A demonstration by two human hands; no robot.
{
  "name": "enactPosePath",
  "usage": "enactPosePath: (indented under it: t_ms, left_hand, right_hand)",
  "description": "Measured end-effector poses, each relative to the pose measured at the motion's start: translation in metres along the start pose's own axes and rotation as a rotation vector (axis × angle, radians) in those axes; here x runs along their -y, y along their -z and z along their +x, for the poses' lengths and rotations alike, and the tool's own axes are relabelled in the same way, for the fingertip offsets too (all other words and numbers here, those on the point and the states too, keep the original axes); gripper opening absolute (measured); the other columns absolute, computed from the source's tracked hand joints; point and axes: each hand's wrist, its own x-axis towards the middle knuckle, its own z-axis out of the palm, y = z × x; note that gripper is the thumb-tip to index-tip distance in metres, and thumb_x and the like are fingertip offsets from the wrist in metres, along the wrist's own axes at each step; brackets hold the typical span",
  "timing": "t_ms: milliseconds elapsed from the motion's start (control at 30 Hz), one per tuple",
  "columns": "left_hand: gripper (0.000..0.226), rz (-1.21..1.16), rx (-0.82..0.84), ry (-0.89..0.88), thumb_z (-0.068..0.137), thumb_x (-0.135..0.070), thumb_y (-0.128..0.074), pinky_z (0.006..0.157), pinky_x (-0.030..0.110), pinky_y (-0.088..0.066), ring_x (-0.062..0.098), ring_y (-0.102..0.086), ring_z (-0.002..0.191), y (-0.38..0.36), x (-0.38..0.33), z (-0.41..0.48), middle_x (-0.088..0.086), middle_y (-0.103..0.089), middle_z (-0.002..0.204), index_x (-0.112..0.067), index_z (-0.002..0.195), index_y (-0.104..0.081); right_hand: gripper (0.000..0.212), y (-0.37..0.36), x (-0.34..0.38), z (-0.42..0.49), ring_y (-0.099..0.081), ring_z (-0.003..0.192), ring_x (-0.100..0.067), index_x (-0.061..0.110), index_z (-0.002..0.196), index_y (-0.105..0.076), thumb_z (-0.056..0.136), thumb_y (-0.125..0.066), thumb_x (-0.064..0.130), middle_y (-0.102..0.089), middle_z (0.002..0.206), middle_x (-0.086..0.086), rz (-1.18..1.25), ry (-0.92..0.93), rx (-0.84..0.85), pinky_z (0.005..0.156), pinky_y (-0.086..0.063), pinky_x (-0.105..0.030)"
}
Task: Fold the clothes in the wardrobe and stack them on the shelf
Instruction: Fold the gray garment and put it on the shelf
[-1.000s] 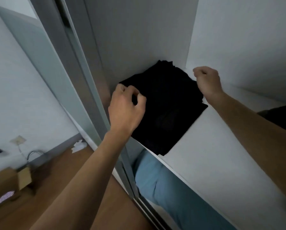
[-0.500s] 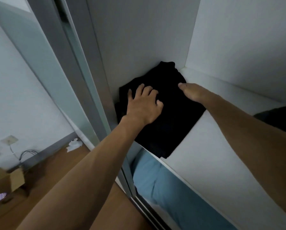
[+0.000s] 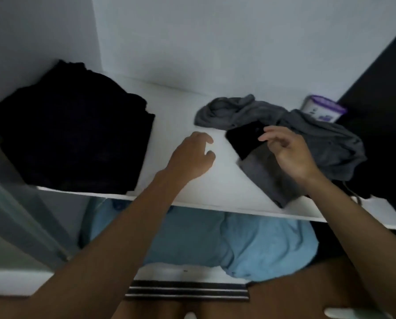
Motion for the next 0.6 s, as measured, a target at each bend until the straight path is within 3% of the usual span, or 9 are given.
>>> enactPosePath:
  t_ms: [133, 233, 300, 367, 433, 533, 600]
  left_hand:
    - [0.037, -0.021, 0.194, -0.027, 0.100, -0.023, -0.050, 0.100, 0.030, -0.041, 0.018, -0.050, 0.120, -0.046, -0.028, 0.009, 0.002, -0.047, 0.142, -0.017, 0.137, -0.050]
    - [0.038, -0.027, 0.268, -0.012, 0.099, -0.025, -0.050, 0.091, 0.026, -0.040, 0.014, -0.052, 0.111, -0.072, -0.048, 0.017, 0.002, -0.052, 0.136, -0.019, 0.137, -0.050]
    - [0.040, -0.014, 0.280, -0.008, 0.098, -0.024, -0.051, 0.091, 0.028, -0.042, 0.014, -0.053, 0.109, -0.088, -0.061, 0.027, 0.002, -0.053, 0.134, -0.019, 0.137, -0.051]
    - [0.039, 0.012, 0.253, -0.007, 0.096, -0.024, -0.053, 0.089, 0.027, -0.040, 0.013, -0.051, 0.107, -0.101, -0.077, 0.037, 0.001, -0.052, 0.134, -0.020, 0.135, -0.052]
    - [0.037, 0.053, 0.205, -0.002, 0.095, -0.025, -0.054, 0.090, 0.029, -0.041, 0.016, -0.051, 0.111, -0.113, -0.091, 0.049, 0.001, -0.052, 0.134, -0.022, 0.131, -0.055]
    - [0.038, 0.169, 0.235, 0.048, 0.093, -0.029, -0.057, 0.103, 0.035, -0.042, 0.024, -0.044, 0.127, -0.133, -0.104, 0.059, 0.007, -0.045, 0.140, -0.026, 0.131, -0.056]
    - [0.042, 0.282, 0.276, 0.098, 0.091, -0.030, -0.059, 0.103, 0.034, -0.039, 0.025, -0.039, 0.129, -0.143, -0.107, 0.064, 0.009, -0.040, 0.141, -0.028, 0.132, -0.054]
  right_hand:
    - [0.022, 0.058, -0.056, -0.031, -0.061, 0.115, -0.026, 0.010, 0.100, -0.073, 0.089, -0.059, -0.003, -0.065, 0.121, -0.013, -0.157, -0.221, -0.170, 0.104, -0.043, -0.031]
    - [0.026, 0.085, -0.092, -0.041, -0.062, 0.114, -0.029, 0.003, 0.112, -0.069, 0.086, -0.065, 0.001, -0.065, 0.119, -0.014, -0.223, -0.330, -0.157, 0.093, -0.042, -0.025]
    - [0.038, 0.099, -0.114, -0.042, -0.052, 0.126, -0.031, 0.003, 0.121, -0.062, 0.083, -0.067, 0.003, -0.054, 0.134, -0.018, -0.250, -0.345, -0.188, 0.104, -0.040, -0.029]
    - [0.052, 0.111, -0.132, -0.040, -0.037, 0.139, -0.032, 0.008, 0.134, -0.052, 0.085, -0.068, 0.008, -0.030, 0.154, -0.018, -0.222, -0.379, -0.326, 0.115, -0.031, -0.032]
    - [0.060, 0.124, -0.148, -0.030, -0.034, 0.141, -0.035, 0.011, 0.141, -0.045, 0.086, -0.069, 0.013, -0.022, 0.158, -0.015, -0.194, -0.398, -0.416, 0.116, -0.030, -0.037]
    - [0.073, 0.140, -0.170, -0.006, -0.037, 0.139, -0.035, 0.011, 0.146, -0.038, 0.084, -0.075, 0.023, -0.031, 0.154, -0.016, -0.085, -0.433, -0.370, 0.114, -0.035, -0.041]
    - [0.079, 0.148, -0.184, 0.007, -0.042, 0.136, -0.036, 0.016, 0.148, -0.035, 0.083, -0.076, 0.033, -0.039, 0.150, -0.016, -0.054, -0.504, -0.336, 0.111, -0.040, -0.044]
